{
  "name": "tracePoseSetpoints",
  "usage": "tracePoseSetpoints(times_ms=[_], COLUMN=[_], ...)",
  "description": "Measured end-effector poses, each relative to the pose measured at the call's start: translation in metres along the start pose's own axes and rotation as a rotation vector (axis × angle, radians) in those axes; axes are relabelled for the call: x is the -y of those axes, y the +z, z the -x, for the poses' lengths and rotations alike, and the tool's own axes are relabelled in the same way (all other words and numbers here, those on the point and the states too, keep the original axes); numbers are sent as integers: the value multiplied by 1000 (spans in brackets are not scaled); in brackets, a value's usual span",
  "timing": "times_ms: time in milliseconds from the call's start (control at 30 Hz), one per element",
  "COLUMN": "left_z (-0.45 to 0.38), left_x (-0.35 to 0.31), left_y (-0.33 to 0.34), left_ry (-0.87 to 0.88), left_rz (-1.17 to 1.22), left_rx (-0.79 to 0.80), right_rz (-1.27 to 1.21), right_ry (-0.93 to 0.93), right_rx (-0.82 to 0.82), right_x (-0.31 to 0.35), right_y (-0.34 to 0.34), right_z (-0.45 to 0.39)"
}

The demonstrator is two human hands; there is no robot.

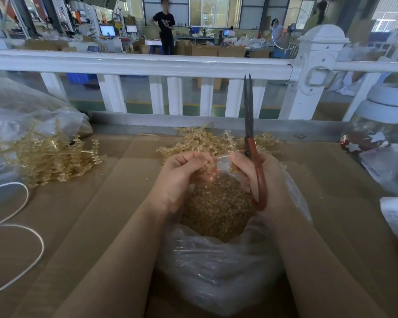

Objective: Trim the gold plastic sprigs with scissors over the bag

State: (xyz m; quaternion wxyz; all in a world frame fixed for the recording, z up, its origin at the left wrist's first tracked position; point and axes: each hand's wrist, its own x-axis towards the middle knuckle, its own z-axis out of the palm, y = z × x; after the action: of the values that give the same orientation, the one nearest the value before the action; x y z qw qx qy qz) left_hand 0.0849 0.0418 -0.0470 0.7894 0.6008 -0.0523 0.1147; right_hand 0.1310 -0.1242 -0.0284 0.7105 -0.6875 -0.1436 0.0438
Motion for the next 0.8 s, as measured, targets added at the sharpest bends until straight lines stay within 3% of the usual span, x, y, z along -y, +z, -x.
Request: tracePoseSetpoints(times_ms=[267,400,533,800], left_z=[0,-1,1,1], left_x=[0,2,3,0], left_y=[0,1,2,4], left_ry=[5,63,35,-80], left_rz=[50,-50,-121,-195], left_rx=[-109,-154,-101,67], right_rz=[11,76,136,30], right_ry=[-70,-113,-136,-162], right_rx=[-78,-62,11,33], right_x=[-8,-13,-14,-17], right_y=[3,3,5,3], right_z=[-7,-8,-10,-9])
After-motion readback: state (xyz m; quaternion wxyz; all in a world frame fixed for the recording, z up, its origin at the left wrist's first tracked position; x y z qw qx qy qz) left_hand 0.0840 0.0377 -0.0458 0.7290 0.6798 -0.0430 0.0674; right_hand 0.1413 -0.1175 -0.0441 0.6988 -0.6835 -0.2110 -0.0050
